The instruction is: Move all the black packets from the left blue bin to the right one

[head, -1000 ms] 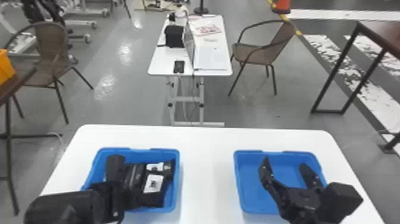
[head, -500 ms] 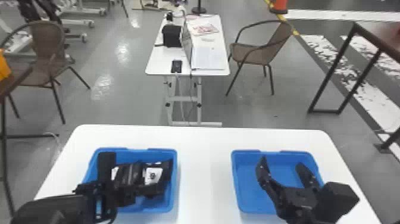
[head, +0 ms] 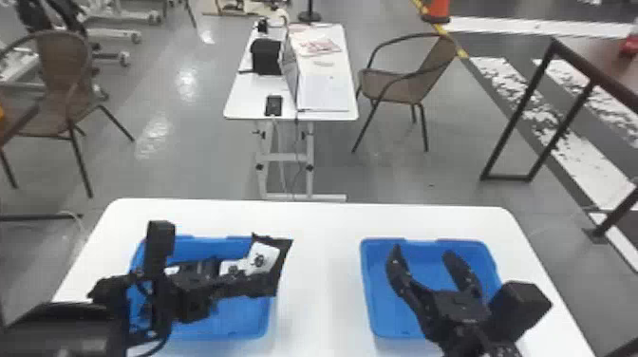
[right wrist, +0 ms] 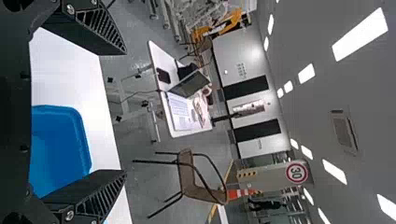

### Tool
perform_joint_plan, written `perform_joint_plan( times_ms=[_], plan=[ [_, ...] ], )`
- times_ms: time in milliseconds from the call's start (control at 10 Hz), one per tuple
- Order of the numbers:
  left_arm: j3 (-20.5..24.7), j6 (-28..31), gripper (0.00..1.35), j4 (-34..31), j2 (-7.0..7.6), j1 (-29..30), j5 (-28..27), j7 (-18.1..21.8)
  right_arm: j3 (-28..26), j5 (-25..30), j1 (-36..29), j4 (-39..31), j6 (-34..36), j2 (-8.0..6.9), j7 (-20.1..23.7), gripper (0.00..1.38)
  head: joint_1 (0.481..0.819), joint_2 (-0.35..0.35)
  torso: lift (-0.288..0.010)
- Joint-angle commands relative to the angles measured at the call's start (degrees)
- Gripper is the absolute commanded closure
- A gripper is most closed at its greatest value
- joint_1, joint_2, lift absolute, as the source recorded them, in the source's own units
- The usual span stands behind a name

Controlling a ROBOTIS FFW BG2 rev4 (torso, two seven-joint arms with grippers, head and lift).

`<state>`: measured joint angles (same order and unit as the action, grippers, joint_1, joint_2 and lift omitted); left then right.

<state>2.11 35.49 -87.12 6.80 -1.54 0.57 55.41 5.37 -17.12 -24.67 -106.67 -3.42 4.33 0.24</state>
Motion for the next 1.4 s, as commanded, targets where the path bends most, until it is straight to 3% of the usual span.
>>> perform_joint_plan(
  times_ms=[0,200,500,700,1300],
  plan=[
    [-3.78,-1.21,1.21,-0.33,-1.35,-3.29,-7.69,3.83,0.25,-1.69,4.1,1.81,1.92,1.2,4.16,0.11,0.695,-0.072,0.0],
    [-5.8,-4.64,1.21,3.36,-4.25,-6.81,-11.29,6.91,0.87,-1.78,9.2,3.4,4.12,0.94,8.2,0.12,0.695,-0.094,0.0],
    [-10.28,-18.17,1.21,10.39,-4.16,-12.7,-10.59,6.38,1.66,-2.31,13.42,6.39,5.0,-0.12,11.89,0.12,0.695,-0.114,0.0],
    [-11.95,-27.49,1.21,16.19,-3.9,-13.84,-5.32,3.57,1.66,-2.22,15.44,8.14,5.09,-0.47,13.04,0.12,0.695,-0.117,0.0],
    [-15.38,-28.28,1.21,18.83,-5.13,-15.95,-0.84,1.72,2.19,-3.36,19.04,13.68,5.26,-0.73,14.62,0.13,0.695,-0.146,0.0]
  ],
)
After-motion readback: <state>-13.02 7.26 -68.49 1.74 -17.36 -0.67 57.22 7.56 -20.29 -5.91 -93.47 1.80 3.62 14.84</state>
